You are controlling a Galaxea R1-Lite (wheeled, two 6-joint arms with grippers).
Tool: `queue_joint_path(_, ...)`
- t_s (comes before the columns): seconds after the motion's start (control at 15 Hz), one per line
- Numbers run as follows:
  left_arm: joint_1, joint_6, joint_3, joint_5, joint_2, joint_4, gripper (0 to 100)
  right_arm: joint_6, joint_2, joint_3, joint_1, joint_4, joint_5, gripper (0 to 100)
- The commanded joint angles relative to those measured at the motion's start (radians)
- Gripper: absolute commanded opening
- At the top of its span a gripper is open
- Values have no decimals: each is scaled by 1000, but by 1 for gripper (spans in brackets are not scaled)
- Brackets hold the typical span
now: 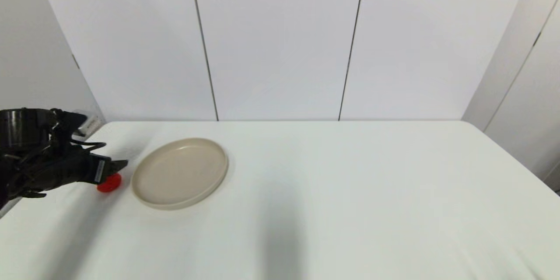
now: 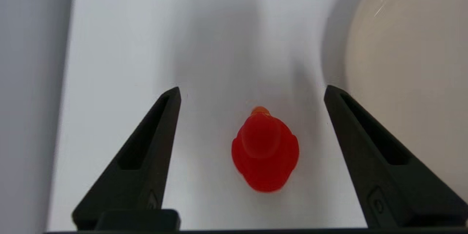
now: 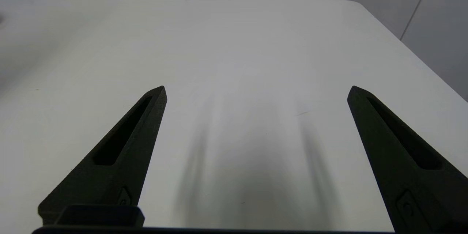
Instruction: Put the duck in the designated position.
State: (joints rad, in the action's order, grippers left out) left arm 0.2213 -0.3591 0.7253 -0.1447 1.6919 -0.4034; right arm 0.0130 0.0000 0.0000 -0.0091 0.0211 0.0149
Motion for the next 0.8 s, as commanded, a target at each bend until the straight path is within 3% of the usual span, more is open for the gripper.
queue_joint_path(0.07,1,-4,103,7,-222,152,100,1,0,9,0,0,0,100)
queue_joint_path(0.53,-34,3,141,7,-471,179,100,1,0,9,0,0,0,100)
queue_joint_path(0.8,-169,95,80,7,-643,402,100,1,0,9,0,0,0,100)
